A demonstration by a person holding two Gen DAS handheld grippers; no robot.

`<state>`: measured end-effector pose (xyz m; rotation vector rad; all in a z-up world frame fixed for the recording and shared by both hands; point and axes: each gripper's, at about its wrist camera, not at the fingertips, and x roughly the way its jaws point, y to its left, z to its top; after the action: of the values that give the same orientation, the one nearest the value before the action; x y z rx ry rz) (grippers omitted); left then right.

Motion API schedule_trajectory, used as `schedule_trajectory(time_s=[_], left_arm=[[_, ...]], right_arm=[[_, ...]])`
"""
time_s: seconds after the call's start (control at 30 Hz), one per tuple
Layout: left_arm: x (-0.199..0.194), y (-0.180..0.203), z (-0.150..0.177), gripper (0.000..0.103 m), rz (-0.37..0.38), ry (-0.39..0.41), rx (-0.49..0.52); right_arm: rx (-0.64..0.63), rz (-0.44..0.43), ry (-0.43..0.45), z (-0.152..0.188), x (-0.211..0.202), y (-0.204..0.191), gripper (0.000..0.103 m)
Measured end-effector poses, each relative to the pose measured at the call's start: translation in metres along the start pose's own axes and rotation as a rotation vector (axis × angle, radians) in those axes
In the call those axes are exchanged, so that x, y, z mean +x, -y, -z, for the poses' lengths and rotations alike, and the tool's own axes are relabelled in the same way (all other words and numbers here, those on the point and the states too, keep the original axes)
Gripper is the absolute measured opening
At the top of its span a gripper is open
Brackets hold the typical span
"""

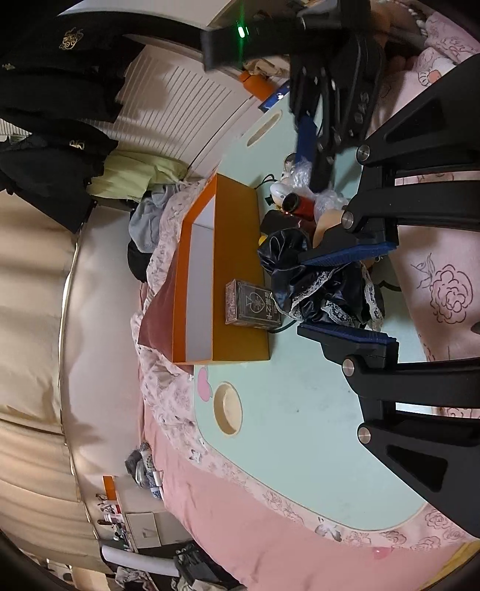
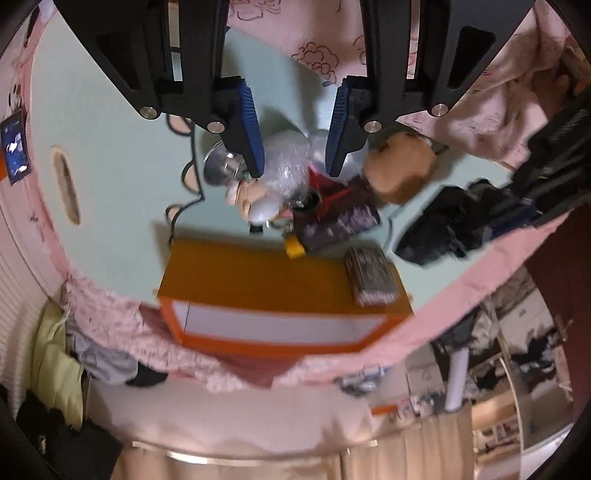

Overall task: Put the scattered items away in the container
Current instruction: 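Grasp the black lace fabric with the left tool while the right tool grasps the bubble-wrapped item, then carry the fabric and bubble-wrapped item over the orange box and open both tools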

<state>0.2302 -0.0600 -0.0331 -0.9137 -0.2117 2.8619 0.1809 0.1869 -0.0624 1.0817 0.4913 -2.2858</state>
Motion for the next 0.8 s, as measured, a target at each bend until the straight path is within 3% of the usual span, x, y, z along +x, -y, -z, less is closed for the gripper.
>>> schedule_trajectory(time_s=[0.03, 0.1, 0.23, 0.33, 0.4, 0.53, 0.67, 0.73, 0.8], left_arm=[[0.001, 0.000, 0.000, 0.032, 0.005, -0.002, 0.002], [0.003, -0.001, 0.001, 0.032, 0.011, -0.010, -0.002], [0.000, -0.002, -0.002, 0.032, 0.011, -0.003, -0.008], [-0.004, 0.002, -0.015, 0.032, 0.005, 0.003, 0.010], [-0.004, 0.005, -0.034, 0.032, -0.027, -0.001, 0.001], [0.002, 0.011, -0.081, 0.032, -0.008, 0.031, 0.030], [0.034, 0.015, -0.128, 0.032, -0.090, 0.061, 0.085], [0.053, 0.012, -0.139, 0.032, -0.103, 0.057, 0.084], [0.079, 0.008, -0.142, 0.032, -0.121, 0.034, 0.080]], right_arm=[[0.013, -0.014, -0.012, 0.001, 0.004, 0.002, 0.024], [0.052, -0.044, -0.006, 0.004, 0.003, 0.008, 0.022], [0.081, -0.055, 0.090, 0.009, -0.024, 0.015, 0.021], [0.056, -0.016, 0.145, 0.001, -0.040, 0.013, 0.021], [0.032, 0.024, 0.184, -0.009, -0.048, 0.011, 0.021], [0.006, 0.088, 0.270, -0.038, -0.061, 0.015, 0.021], [-0.046, 0.123, 0.345, -0.073, -0.057, 0.015, 0.022], [-0.065, 0.133, 0.391, -0.087, -0.050, 0.016, 0.022], [-0.006, 0.096, 0.417, -0.096, -0.034, 0.019, 0.022]])
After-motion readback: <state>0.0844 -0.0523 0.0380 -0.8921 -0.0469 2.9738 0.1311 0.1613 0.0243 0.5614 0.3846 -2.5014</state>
